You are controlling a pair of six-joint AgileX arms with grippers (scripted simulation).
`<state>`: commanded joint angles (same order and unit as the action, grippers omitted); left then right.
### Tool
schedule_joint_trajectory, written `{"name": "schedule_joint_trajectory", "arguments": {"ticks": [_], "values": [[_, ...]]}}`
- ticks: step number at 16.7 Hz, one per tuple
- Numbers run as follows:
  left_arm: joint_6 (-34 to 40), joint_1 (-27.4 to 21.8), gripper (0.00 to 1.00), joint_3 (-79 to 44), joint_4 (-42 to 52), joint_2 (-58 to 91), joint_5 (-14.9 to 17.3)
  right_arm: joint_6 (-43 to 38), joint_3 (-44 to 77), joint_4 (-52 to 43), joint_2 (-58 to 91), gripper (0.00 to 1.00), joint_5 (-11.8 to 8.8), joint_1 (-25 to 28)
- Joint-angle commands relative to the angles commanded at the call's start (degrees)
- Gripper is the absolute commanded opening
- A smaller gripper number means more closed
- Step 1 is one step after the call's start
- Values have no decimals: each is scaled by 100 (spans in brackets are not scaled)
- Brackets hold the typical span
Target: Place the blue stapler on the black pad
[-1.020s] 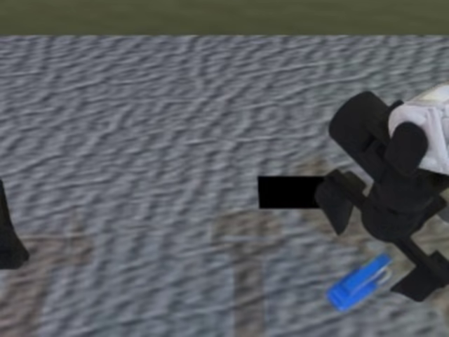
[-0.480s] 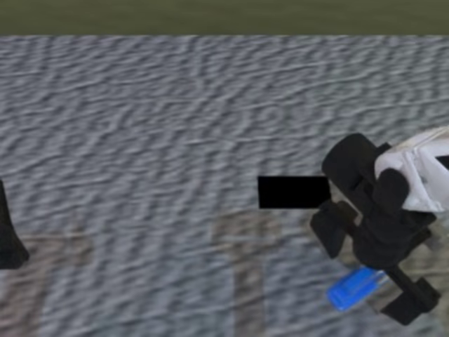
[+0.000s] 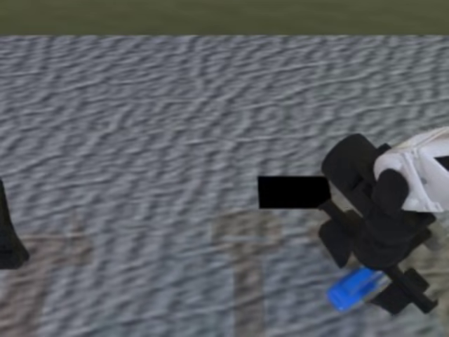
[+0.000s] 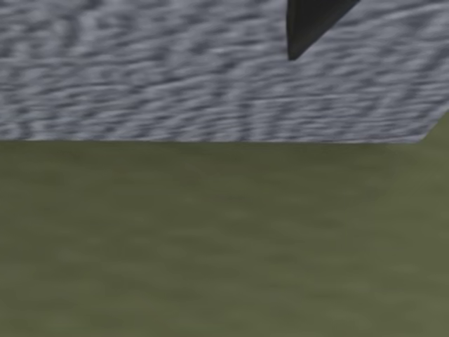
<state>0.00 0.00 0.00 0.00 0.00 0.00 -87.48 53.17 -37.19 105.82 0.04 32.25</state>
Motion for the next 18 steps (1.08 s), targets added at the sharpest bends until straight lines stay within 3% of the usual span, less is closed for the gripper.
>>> {"name": "schedule_joint_trajectory", "arguments": {"ticks": [6, 18], "values": [[0, 0, 100, 0, 0, 0, 0, 0, 0, 0, 0, 2, 0, 0], [0, 0, 100, 0, 0, 0, 0, -18, 155, -233, -98, 0, 0, 10]]}}
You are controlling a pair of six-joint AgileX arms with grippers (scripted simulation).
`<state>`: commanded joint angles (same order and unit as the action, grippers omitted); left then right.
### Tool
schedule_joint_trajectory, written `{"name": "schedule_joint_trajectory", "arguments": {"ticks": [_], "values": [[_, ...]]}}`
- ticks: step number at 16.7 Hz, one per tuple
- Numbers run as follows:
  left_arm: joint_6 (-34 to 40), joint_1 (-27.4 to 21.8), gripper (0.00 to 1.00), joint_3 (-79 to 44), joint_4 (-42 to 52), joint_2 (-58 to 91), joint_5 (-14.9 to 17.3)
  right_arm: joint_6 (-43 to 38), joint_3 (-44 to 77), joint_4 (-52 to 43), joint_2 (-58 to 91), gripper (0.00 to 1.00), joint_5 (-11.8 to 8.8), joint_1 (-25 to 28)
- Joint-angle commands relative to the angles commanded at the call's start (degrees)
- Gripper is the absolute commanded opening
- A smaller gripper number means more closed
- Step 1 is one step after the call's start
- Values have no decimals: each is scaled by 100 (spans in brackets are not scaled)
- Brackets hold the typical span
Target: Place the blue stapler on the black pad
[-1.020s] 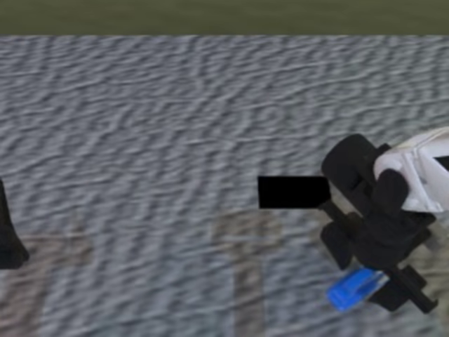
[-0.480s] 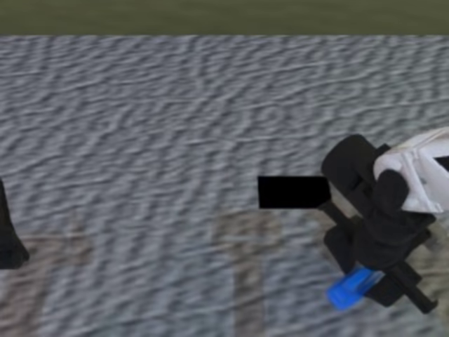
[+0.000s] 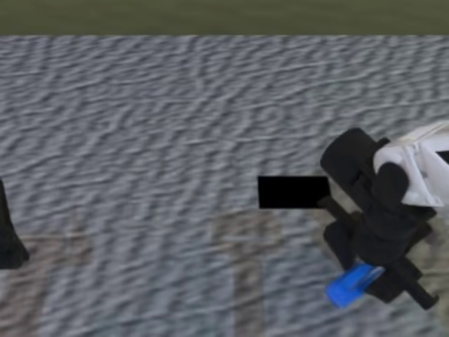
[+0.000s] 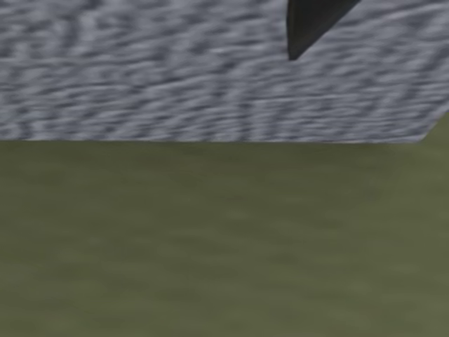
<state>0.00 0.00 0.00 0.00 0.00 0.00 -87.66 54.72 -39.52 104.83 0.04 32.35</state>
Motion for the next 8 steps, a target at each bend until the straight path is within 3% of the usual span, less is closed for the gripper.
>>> {"name": "schedule_joint_trajectory", "arguments": {"ticks": [8], "values": [[0, 0, 100, 0, 0, 0, 0, 26, 1052, -1978, -861, 0, -4, 24]]}}
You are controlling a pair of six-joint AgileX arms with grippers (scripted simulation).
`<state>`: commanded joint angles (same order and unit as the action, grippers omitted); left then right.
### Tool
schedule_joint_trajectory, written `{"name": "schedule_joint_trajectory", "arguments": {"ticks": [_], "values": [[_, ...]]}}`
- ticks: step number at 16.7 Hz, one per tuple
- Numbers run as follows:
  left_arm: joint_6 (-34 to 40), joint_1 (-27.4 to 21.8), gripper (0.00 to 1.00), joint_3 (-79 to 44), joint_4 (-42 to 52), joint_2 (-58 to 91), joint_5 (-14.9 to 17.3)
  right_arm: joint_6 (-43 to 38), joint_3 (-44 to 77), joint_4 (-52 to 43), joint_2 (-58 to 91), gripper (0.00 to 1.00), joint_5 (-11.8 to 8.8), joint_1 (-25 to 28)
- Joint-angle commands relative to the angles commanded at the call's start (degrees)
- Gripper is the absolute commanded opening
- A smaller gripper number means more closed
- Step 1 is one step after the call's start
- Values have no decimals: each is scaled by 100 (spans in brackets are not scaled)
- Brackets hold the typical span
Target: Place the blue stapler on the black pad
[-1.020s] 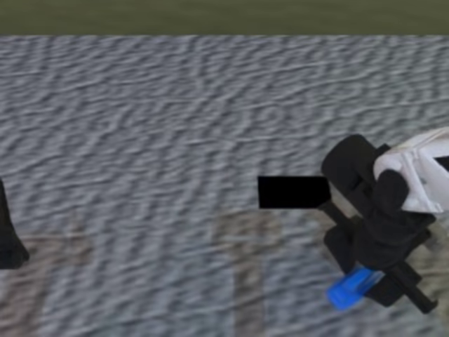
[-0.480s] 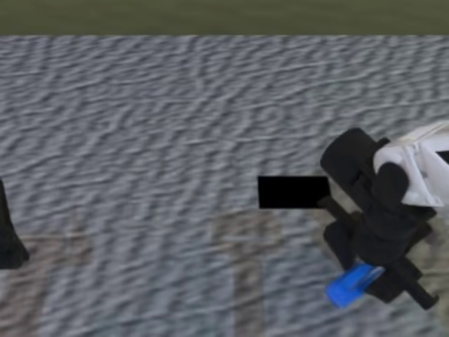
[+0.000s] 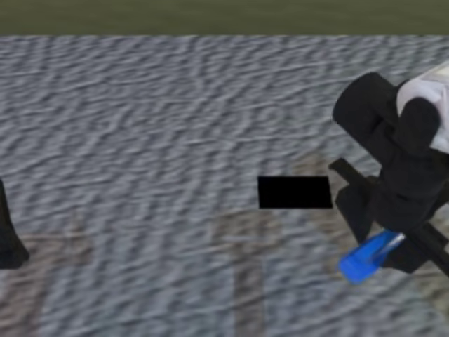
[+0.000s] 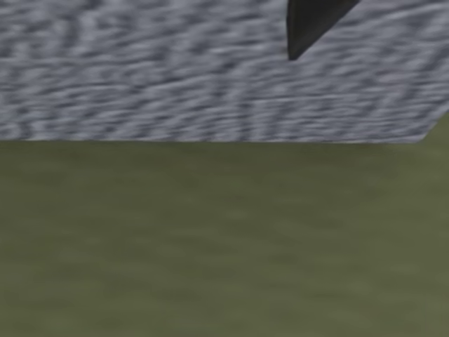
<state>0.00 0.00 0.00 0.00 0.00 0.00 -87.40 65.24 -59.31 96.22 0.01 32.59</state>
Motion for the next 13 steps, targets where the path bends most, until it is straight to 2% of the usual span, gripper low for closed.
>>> {"name": "schedule_joint_trajectory", "arguments": {"ticks": [8, 13], "values": [[0, 0, 100, 0, 0, 0, 0, -145, 279, -214, 105, 0, 2, -15], [0, 0, 100, 0, 0, 0, 0, -1095, 1824, -854, 1228, 0, 16, -43]]}}
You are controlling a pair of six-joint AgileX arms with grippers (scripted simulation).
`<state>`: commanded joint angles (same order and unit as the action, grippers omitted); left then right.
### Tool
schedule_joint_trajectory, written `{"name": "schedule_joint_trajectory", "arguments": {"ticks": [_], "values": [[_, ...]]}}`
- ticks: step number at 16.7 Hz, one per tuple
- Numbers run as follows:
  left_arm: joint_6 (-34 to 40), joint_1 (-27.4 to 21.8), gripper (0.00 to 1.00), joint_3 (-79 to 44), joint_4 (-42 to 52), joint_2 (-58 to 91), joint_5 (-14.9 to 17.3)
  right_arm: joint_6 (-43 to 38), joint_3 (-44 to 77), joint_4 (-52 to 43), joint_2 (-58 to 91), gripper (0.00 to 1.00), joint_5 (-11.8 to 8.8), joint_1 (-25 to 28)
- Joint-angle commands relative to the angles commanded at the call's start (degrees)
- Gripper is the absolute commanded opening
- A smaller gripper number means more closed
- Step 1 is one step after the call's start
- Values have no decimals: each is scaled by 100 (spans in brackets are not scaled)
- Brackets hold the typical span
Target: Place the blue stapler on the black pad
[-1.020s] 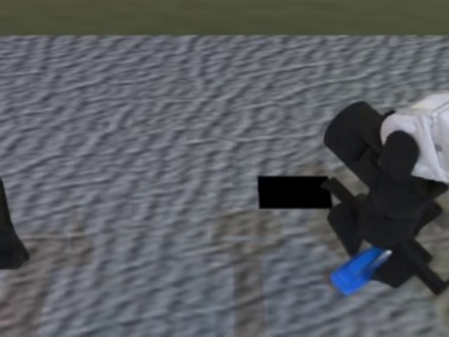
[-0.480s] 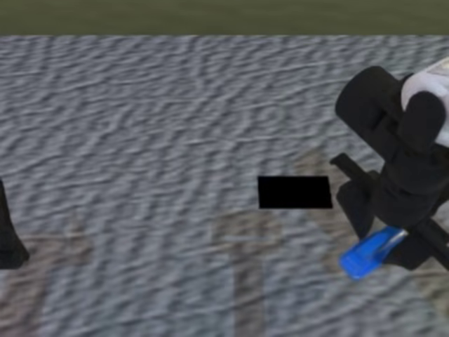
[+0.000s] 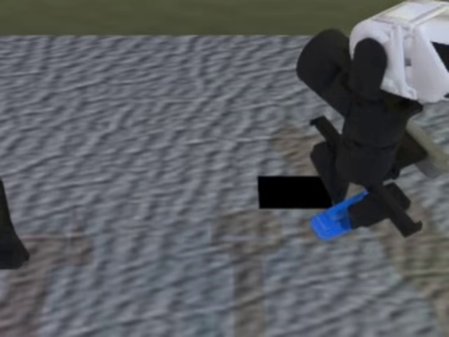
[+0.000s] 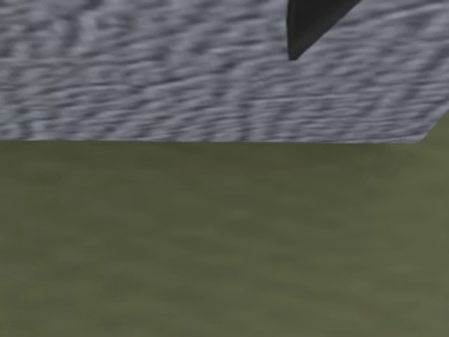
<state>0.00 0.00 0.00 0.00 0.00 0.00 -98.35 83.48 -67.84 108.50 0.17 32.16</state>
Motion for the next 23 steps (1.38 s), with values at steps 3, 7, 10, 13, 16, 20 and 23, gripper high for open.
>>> {"name": "schedule_joint_trajectory", "arguments": {"ticks": [3, 7, 10, 13, 16, 20, 23], "values": [[0, 0, 100, 0, 0, 0, 0, -732, 1548, -502, 873, 0, 11, -49], [0, 0, 100, 0, 0, 0, 0, -1594, 3336, -1087, 1910, 0, 24, -133], [0, 0, 100, 0, 0, 0, 0, -2002, 4074, -1350, 2390, 0, 32, -186], [0, 0, 100, 0, 0, 0, 0, -2118, 4274, -1422, 2525, 0, 34, -203], [0, 0, 100, 0, 0, 0, 0, -2121, 4260, -1403, 2505, 0, 35, -169], [0, 0, 100, 0, 0, 0, 0, -2098, 3849, -984, 2543, 0, 37, -178], [0, 0, 100, 0, 0, 0, 0, -2100, 3130, -114, 2635, 0, 37, -202]]}}
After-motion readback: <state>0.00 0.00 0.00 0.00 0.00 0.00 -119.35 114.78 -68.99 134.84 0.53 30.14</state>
